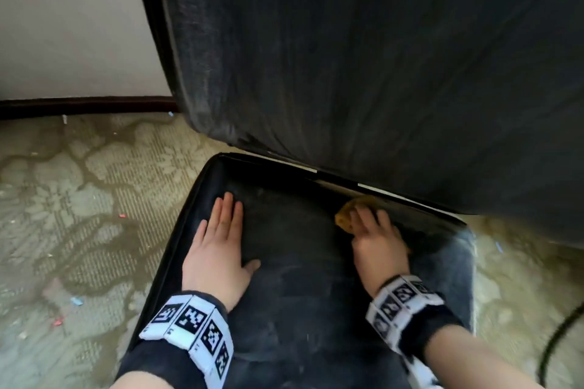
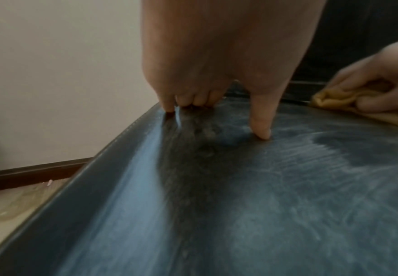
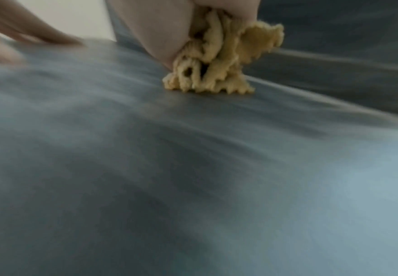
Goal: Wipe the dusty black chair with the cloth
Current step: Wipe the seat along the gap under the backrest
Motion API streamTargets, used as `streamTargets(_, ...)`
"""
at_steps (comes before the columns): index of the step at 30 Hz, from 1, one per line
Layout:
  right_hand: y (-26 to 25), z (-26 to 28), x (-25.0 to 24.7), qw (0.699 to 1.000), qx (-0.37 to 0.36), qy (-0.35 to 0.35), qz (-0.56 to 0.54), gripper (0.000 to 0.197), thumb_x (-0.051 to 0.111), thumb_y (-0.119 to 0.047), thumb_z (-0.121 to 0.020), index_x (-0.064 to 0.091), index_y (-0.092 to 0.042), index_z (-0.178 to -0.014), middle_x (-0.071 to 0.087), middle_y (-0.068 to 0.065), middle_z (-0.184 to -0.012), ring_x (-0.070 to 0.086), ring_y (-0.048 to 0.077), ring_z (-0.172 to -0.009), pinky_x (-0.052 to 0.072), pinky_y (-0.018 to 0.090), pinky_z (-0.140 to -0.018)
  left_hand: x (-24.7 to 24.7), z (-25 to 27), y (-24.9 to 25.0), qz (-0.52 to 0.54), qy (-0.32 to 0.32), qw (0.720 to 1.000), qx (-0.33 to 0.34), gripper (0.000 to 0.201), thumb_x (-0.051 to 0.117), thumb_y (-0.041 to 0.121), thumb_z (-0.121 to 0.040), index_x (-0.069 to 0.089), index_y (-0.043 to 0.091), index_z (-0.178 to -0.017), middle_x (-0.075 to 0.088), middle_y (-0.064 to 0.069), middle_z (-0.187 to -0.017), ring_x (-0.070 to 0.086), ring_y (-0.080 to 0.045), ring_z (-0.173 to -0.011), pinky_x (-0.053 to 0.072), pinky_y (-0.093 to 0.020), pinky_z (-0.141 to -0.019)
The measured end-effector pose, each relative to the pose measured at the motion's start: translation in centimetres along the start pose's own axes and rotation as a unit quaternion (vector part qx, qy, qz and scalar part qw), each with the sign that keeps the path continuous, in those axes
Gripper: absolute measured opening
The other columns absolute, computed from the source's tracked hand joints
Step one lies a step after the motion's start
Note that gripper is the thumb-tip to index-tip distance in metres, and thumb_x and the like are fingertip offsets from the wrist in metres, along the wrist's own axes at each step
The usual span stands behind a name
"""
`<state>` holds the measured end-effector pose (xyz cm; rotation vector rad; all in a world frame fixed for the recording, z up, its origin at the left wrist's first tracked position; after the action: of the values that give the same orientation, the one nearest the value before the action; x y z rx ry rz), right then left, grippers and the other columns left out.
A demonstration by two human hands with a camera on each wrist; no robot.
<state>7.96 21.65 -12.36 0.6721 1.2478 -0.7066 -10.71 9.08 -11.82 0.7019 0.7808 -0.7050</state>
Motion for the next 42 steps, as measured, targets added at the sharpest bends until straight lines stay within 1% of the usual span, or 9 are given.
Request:
streamTargets(3, 0.6, -0.2, -1.5, 0.996, 0.039, 0.043, -0.071, 0.036, 0.062, -0.001, -0.057, 0.070, 0.000, -0.093, 0.069, 0.014, -0.092, 0.058, 0.035, -0.079, 0.056, 0.039, -0.058, -0.4, -0.3, 1.2, 0.003, -0.001, 1.000, -0.003, 0.094, 0.053, 0.046, -0.086, -0.009, 0.013, -0.149, -0.024, -0.005, -0.154, -0.018, -0.017, -0.144, 0.000, -0.030, -0.119)
streamTargets(10, -9.5, -5.2, -2.1, 0.995, -0.021, 0.009, -0.096, 0.026, 0.056, -0.022, -0.065, 0.074, -0.014, -0.082, 0.071, -0.003, -0.092, 0.065, 0.024, -0.077, 0.055, 0.028, -0.057, 1.5, -0.6, 4.0, -0.004, -0.012, 0.998, 0.057, 0.090, 0.048, 0.043, -0.088, -0.014, 0.018, -0.147, -0.026, 0.000, -0.154, -0.027, -0.008, -0.135, -0.003, -0.029, -0.118)
streamTargets(14, -3.6, -2.8, -0.7, 0.994, 0.021, -0.048, -0.094, 0.047, 0.029, -0.012, -0.068, 0.073, -0.010, -0.085, 0.071, 0.002, -0.100, 0.065, 0.029, -0.076, 0.055, 0.031, -0.053, 1.4, -0.5, 3.5, -0.036, -0.025, 0.997, 0.061, 0.102, 0.057, 0.053, -0.081, -0.013, 0.022, -0.147, -0.025, 0.004, -0.154, -0.019, -0.009, -0.143, -0.001, -0.029, -0.118)
streamTargets(18, 2.6, -1.0, -1.0, 0.982, 0.094, -0.018, -0.164, 0.041, 0.058, 0.005, -0.071, 0.066, -0.005, -0.109, 0.064, 0.010, -0.120, 0.055, 0.039, -0.108, 0.054, 0.045, -0.085, 0.7, -0.9, 4.9, -0.024, -0.004, 0.999, 0.044, 0.090, 0.056, 0.045, -0.086, -0.002, 0.018, -0.150, -0.012, -0.002, -0.158, -0.008, -0.014, -0.146, 0.006, -0.029, -0.119)
streamTargets(22, 0.4, -1.1, -3.7, 0.946, 0.055, -0.001, -0.320, 0.035, 0.053, -0.009, -0.088, 0.060, -0.009, -0.122, 0.062, 0.014, -0.123, 0.055, 0.029, -0.115, 0.040, 0.033, -0.099, 0.0, -1.0, 11.0, 0.162, 0.107, 0.962, 0.192, 0.053, 0.042, 0.034, -0.092, 0.031, 0.025, -0.143, 0.027, 0.005, -0.151, 0.024, -0.004, -0.138, 0.017, -0.010, -0.110)
streamTargets(24, 0.3, -0.9, -2.7, 0.924, 0.067, -0.040, -0.375, 0.034, 0.043, -0.012, -0.096, 0.054, -0.008, -0.128, 0.058, 0.014, -0.128, 0.053, 0.027, -0.117, 0.037, 0.028, -0.099, 1.0, -1.2, 13.0, 0.198, 0.068, 0.952, 0.221, 0.057, 0.024, 0.044, -0.086, 0.027, 0.031, -0.141, 0.029, 0.009, -0.149, 0.026, 0.000, -0.135, 0.020, -0.006, -0.107)
streamTargets(28, 7.0, 2.1, -2.0, 0.919, 0.139, 0.118, -0.350, 0.040, 0.041, -0.023, -0.083, 0.071, -0.012, -0.106, 0.074, 0.012, -0.098, 0.068, 0.032, -0.089, 0.058, 0.038, -0.077, 3.0, -2.5, 13.1, 0.028, 0.081, 0.971, 0.222, 0.078, 0.018, 0.065, -0.085, 0.051, 0.013, -0.133, 0.045, -0.006, -0.144, 0.035, -0.016, -0.135, 0.027, -0.033, -0.107)
streamTargets(35, 17.0, 8.1, 4.3, 0.926, 0.254, 0.097, -0.262, 0.046, 0.045, -0.035, -0.084, 0.062, -0.016, -0.121, 0.049, 0.013, -0.139, 0.053, 0.038, -0.116, 0.045, 0.047, -0.098, 4.7, -4.6, 14.0, -0.005, 0.188, 0.968, 0.164, 0.053, 0.048, 0.015, -0.080, 0.051, 0.005, -0.132, 0.045, -0.018, -0.141, 0.040, -0.038, -0.131, 0.033, -0.051, -0.108)
streamTargets(42, 16.9, 8.2, 4.6, 0.921, 0.254, 0.120, -0.268, 0.049, 0.056, -0.037, -0.078, 0.061, -0.020, -0.124, 0.044, 0.009, -0.144, 0.053, 0.037, -0.117, 0.049, 0.042, -0.088, 4.1, -4.5, 16.5, 0.027, 0.224, 0.947, 0.230, 0.044, 0.038, 0.016, -0.081, 0.069, 0.008, -0.112, 0.065, -0.009, -0.120, 0.056, -0.032, -0.111, 0.049, -0.031, -0.089)
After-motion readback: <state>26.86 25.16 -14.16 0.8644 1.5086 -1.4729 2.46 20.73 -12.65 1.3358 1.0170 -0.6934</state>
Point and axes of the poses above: each hand's wrist, its own z-axis away from the middle knuckle, its own x-axis out of the palm, y = z × x, the point moved 4 cm from there along -z, towards the middle knuckle
